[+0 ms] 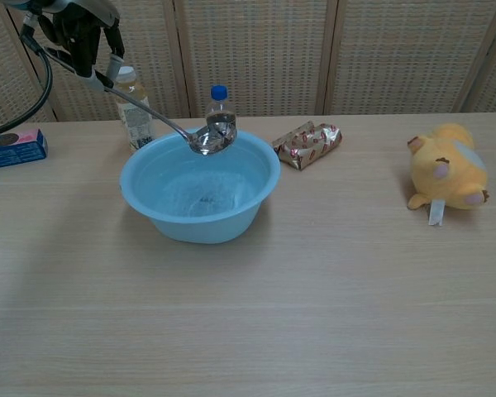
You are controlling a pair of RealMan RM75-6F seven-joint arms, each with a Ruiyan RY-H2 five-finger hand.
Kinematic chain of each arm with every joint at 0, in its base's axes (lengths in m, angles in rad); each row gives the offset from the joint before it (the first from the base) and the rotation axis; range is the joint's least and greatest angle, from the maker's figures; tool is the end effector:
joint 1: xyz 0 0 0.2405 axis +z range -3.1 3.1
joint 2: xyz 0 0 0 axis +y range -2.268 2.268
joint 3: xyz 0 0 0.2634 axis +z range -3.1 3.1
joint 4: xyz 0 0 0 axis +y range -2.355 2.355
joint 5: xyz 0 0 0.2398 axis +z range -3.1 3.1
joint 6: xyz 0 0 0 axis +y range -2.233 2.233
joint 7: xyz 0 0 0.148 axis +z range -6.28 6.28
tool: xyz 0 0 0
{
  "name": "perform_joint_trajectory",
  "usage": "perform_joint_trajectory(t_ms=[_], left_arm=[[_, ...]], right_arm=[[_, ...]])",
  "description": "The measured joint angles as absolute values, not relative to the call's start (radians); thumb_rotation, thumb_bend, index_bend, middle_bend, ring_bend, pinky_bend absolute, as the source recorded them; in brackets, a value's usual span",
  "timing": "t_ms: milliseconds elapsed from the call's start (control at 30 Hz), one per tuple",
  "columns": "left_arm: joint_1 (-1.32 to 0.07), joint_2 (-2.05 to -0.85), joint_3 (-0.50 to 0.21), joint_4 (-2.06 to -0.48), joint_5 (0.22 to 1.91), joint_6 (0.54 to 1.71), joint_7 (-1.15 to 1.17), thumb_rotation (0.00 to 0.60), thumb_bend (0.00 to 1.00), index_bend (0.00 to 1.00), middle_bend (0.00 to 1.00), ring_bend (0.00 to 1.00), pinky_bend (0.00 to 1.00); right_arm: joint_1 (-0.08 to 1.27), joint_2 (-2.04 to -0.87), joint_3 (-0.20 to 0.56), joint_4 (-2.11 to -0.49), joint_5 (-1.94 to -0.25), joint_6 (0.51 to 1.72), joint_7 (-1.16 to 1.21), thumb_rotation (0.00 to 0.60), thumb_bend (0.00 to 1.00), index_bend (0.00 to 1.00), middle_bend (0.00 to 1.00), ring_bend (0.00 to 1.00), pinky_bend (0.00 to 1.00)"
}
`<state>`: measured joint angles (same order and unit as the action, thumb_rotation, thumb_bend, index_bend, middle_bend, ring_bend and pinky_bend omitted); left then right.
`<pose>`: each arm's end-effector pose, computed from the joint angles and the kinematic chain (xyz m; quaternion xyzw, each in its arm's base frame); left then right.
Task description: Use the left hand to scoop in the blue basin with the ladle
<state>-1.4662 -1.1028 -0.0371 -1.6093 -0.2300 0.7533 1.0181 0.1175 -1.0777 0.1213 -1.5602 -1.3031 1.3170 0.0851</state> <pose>-0.0590 0.4662 0.0836 -0.7443 -0.3758 -0.1224 0.5383 -0.3673 -0.2151 0.1574 0.5438 -0.4494 0.3477 0.6176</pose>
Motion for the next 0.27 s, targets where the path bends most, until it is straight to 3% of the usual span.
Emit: perform_joint_trajectory(t_ms=[267], left_arm=[[-1.517,-1.063,-0.014,-1.639,-0.316,0.751,1.046,0.600,0.54,0.82,1.00,0.97,1.00]], right_arm=[[0.118,-1.079,0.121,-1.559,-1.303,1.315,0.083,0.600,0.00,0.00,0.00,0.00,0.00]])
